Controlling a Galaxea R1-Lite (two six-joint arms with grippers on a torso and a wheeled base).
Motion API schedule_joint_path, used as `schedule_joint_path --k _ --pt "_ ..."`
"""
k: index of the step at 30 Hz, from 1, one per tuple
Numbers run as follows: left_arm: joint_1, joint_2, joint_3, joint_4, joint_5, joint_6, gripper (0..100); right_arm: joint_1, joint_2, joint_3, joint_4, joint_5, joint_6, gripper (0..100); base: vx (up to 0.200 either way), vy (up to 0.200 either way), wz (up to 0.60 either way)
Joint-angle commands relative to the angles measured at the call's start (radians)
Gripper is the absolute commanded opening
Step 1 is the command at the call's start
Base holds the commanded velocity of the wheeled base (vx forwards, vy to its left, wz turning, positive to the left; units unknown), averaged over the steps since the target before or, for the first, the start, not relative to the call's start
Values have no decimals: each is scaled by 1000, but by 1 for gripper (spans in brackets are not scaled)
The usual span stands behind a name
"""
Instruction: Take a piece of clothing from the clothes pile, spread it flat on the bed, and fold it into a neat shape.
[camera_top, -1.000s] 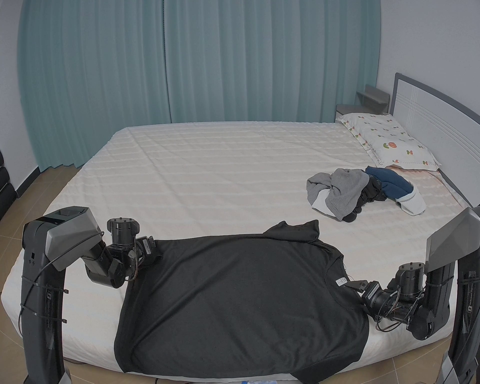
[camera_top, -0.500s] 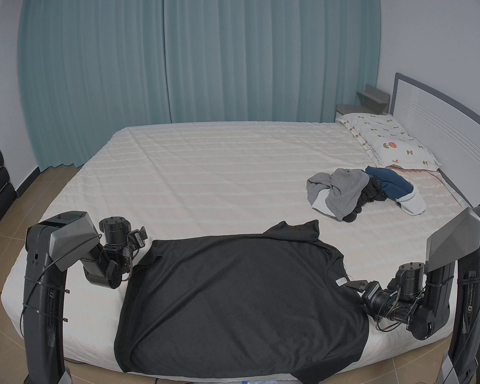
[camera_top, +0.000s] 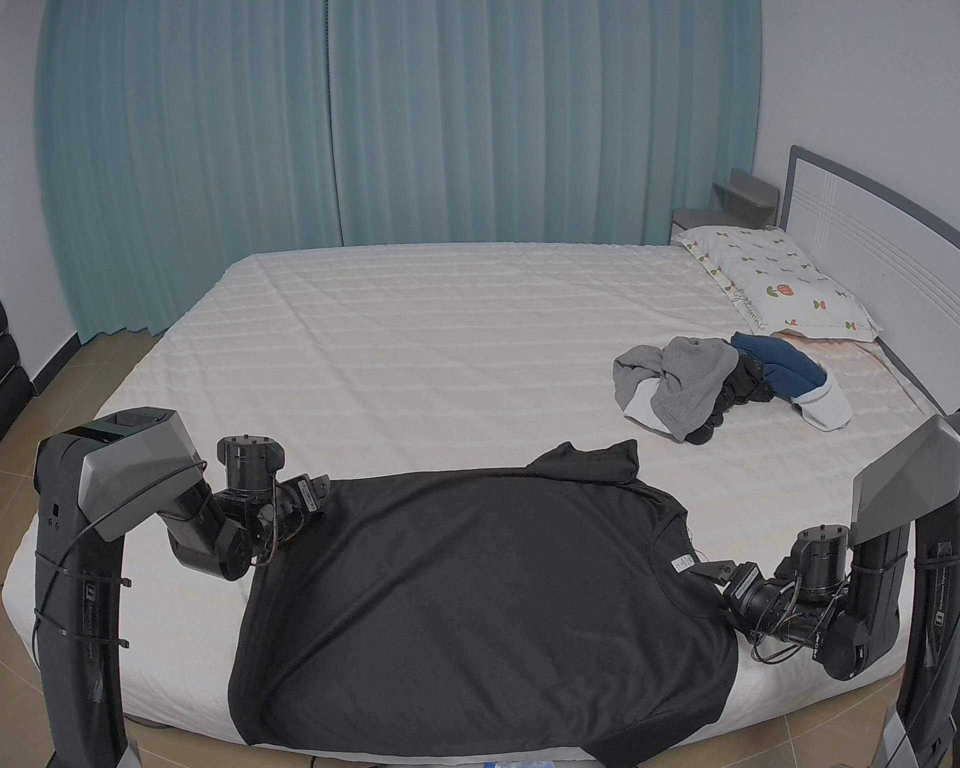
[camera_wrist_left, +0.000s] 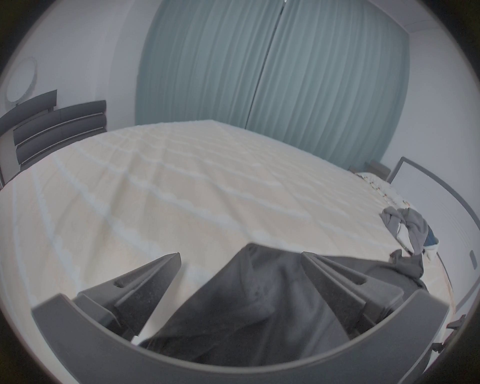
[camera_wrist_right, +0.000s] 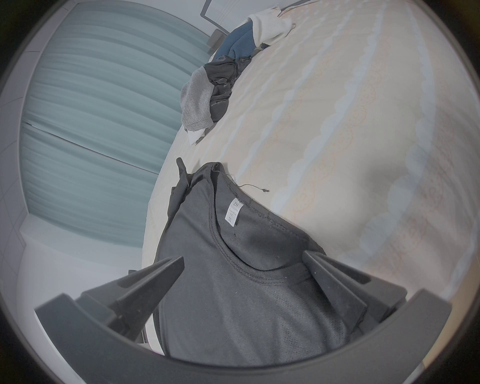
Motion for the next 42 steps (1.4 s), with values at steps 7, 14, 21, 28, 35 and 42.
schedule_joint_path --k 7,14,21,28,35,42 --pt "-8 -32 8 127 -17 22 100 2 0 -1 -10 1 0 100 0 0 0" --pt "-7 -29 11 173 -12 93 100 2 0 1 -10 -1 0 100 0 0 0" --pt "7 -3 0 173 40 162 100 2 4 -1 -10 1 0 100 0 0 0" --pt "39 14 -21 171 61 177 100 6 7 -1 -10 -1 -3 100 0 0 0" --pt "95 45 -78 159 113 208 100 6 7 -1 -10 -1 -3 100 0 0 0" --pt "141 86 -162 118 130 197 100 6 7 -1 -10 -1 -3 100 0 0 0"
